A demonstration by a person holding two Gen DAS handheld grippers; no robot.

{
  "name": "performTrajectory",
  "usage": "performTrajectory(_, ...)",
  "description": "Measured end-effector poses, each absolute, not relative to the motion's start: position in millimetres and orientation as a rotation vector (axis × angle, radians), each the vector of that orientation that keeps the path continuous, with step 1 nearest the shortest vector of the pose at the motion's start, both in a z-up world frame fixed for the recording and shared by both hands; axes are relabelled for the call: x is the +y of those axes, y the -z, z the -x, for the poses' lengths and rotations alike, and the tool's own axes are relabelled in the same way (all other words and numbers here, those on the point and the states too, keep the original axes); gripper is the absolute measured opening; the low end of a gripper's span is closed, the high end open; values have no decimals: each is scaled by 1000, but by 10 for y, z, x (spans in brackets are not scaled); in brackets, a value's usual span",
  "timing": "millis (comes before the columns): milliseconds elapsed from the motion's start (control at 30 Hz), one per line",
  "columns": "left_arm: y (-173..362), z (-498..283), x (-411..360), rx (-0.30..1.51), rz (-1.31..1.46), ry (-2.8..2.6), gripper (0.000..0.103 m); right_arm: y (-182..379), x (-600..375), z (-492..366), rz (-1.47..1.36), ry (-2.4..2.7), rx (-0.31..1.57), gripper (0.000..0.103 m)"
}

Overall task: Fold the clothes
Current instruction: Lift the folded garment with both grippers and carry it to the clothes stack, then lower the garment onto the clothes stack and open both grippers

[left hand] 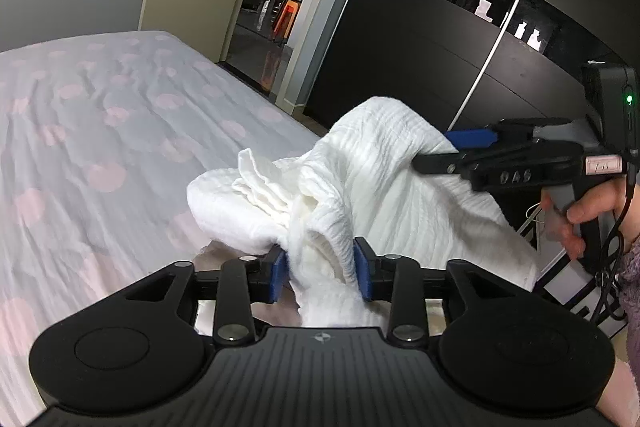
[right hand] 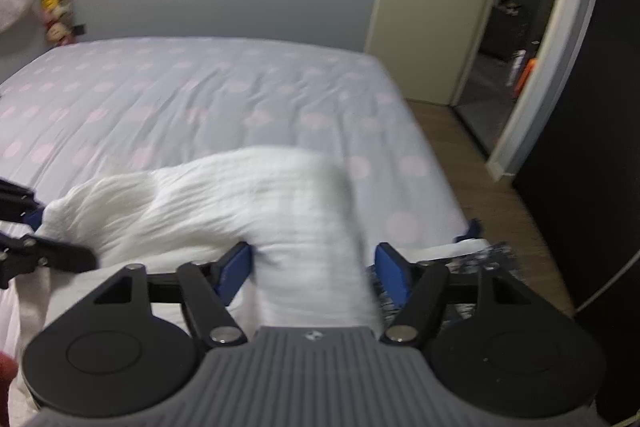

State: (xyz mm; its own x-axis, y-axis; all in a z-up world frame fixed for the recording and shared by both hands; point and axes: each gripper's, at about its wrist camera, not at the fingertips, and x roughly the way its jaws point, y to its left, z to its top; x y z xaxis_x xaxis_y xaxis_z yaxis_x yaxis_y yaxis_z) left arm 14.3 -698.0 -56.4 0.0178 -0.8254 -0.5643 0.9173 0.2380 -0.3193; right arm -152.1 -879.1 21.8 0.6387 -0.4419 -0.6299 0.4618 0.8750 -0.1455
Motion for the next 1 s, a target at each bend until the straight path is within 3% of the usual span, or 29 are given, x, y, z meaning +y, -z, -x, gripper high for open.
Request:
performTrajectory(167, 431, 36, -6833, 646, -226, 1302, 43, -358, -8815, 1748, -98, 612, 617, 68)
performTrajectory(233, 326, 118, -6769, 562, -252, 1269, 43, -396, -8804, 1807, -130, 616, 599, 43)
performTrajectory(333, 184, 179, -6770, 488, -269, 1310, 43, -445, -8741, 1808, -141, 586, 585, 35)
performTrajectory(433, 176, 179, -6870, 492, -295, 1368, 34, -420, -8677, 1656, -121, 524, 587, 27)
performTrajectory(667, 445, 213, -7123, 515, -401, 1430, 16, -14, -8917, 1221, -203, 523, 660, 26)
performTrajectory(1000, 747, -91, -7368, 689, -422, 1412, 13, 409, -9368, 1222, -463, 518, 710, 29)
